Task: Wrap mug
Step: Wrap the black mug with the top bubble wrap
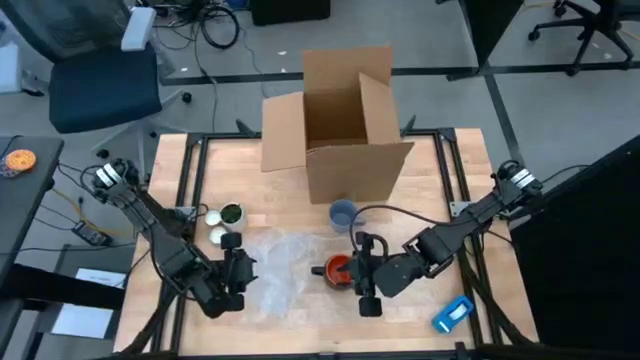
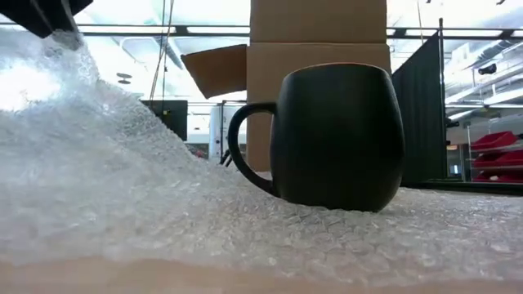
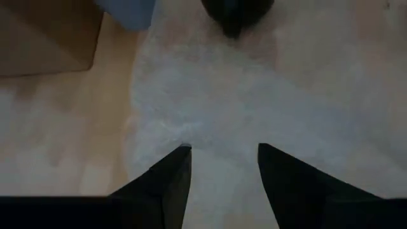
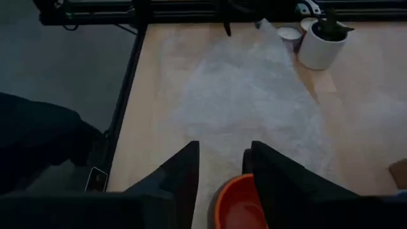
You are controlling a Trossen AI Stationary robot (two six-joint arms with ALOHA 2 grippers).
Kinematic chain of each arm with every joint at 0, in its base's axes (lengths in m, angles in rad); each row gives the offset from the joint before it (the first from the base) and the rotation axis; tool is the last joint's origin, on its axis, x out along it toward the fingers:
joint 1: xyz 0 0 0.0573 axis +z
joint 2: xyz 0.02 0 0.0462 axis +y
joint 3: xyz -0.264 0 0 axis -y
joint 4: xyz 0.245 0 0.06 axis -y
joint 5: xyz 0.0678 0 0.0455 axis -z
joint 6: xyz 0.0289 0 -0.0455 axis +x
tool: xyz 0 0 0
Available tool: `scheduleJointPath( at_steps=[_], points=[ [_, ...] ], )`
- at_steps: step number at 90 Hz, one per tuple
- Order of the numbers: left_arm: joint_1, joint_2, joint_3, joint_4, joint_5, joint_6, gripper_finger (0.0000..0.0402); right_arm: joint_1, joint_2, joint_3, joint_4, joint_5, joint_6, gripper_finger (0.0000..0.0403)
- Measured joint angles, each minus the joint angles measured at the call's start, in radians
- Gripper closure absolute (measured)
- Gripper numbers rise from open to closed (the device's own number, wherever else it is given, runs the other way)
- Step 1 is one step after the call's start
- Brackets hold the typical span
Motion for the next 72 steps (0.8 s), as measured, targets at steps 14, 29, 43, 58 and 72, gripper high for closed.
scheduleJointPath(
  at_steps=[14,29,43,58,72],
  points=[
    [0.008,0.012,0.0,0.021,-0.004,-0.084,0.0239,0.0,0.0,0.0,-0.001,0.0,0.0,0.0287],
    [0.026,0.065,0.0,0.013,0.017,-0.146,0.0239,0.0,0.001,0.0,0.0,0.0,0.001,0.0287],
    [0.068,0.128,0.0,0.02,0.058,-0.219,0.0239,0.0,0.001,0.0,0.0,0.0,0.002,0.0287],
    [0.101,0.162,0.0,0.04,0.102,-0.21,0.024,0.0,0.001,0.0,0.0,0.0,0.002,0.0287],
    [0.11,0.163,0.016,0.047,0.079,-0.193,0.0278,0.0,0.001,0.0,0.0,0.0,0.002,0.0287]
  ],
)
